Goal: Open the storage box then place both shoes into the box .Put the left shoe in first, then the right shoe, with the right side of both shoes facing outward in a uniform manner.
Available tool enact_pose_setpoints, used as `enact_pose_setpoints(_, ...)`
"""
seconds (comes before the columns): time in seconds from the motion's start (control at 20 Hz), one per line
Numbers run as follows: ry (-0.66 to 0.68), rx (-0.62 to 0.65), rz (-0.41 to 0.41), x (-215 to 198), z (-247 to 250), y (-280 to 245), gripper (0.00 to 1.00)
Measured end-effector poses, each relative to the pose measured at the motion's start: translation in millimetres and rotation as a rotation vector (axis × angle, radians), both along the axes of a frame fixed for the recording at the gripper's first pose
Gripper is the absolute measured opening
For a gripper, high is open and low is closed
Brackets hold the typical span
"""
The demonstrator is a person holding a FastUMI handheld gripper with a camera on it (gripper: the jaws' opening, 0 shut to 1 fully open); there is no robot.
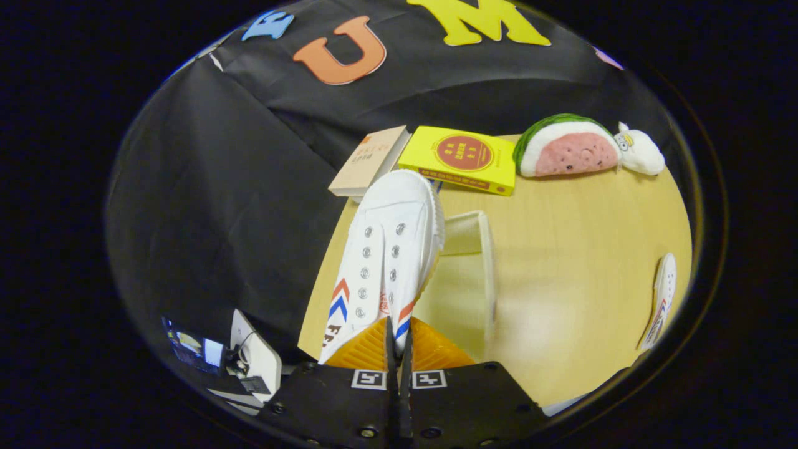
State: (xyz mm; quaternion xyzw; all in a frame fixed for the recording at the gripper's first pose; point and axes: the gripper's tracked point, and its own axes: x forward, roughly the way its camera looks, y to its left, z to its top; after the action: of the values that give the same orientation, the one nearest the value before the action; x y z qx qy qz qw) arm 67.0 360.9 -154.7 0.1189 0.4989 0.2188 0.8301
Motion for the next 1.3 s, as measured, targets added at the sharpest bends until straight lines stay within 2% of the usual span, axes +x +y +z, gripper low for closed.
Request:
enact_pose_setpoints(0.35, 0.071, -0.071, 0.001, 5, -58, 33, 0.00)
enact_pose_setpoints(0.55, 0.056, -0.120, 0.013, 9, -75, 38, 0.00)
enact_pose_setpoints(0.8, 0.073, -0.135, 0.057, -1, -92, 48, 0.00)
enact_pose_setpoints(1.05, 0.103, -0.112, 0.025, -1, -103, 55, 0.00)
enact_pose_setpoints(1.1, 0.095, -0.103, 0.021, 0, -103, 55, 0.02)
enact_pose_setpoints(1.15, 0.081, -0.095, 0.020, 8, -106, 58, 0.08)
enact_pose_setpoints(1.3, 0.056, -0.103, 0.018, 15, -103, 52, 0.38)
